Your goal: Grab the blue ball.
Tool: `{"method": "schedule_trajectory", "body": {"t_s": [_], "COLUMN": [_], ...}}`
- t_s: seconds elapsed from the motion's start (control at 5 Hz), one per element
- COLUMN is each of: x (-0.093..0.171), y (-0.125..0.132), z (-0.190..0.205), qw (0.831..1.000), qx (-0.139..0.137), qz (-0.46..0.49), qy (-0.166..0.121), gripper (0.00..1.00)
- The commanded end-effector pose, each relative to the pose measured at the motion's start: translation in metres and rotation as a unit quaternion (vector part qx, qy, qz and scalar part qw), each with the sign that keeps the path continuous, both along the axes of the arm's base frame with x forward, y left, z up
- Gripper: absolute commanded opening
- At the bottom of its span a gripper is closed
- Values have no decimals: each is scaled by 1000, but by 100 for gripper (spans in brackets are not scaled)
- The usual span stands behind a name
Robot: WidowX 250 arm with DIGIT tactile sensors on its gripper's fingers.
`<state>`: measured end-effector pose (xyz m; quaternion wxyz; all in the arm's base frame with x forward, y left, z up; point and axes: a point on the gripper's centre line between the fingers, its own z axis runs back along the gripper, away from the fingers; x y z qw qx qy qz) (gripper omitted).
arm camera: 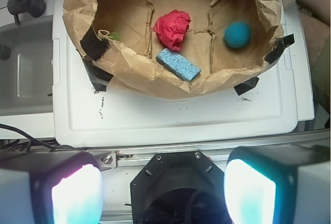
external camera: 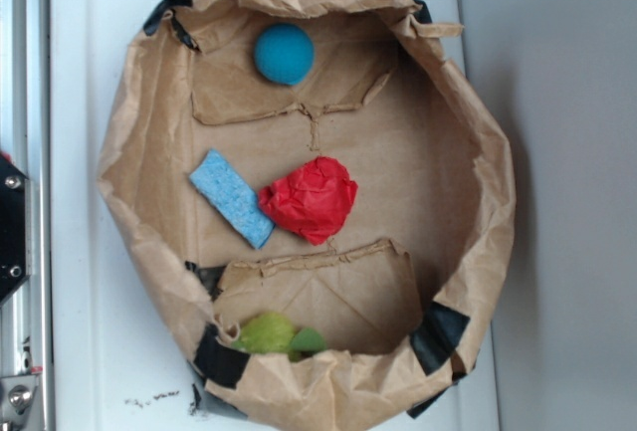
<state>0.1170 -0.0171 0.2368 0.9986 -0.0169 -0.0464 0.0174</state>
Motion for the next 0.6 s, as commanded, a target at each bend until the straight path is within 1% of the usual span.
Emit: {"method": "schedule_trajectory", "body": {"t_s": [0.0,0.2,0.4], "x": [0,-32,-62], "y": [0,0,1], "z": [0,-2,-11], "qw": [1000,999,996], "qx": [0,-25,-73], "qz": [0,2,-47], "qy": [0,-33,-8], "gripper": [100,100,100]}}
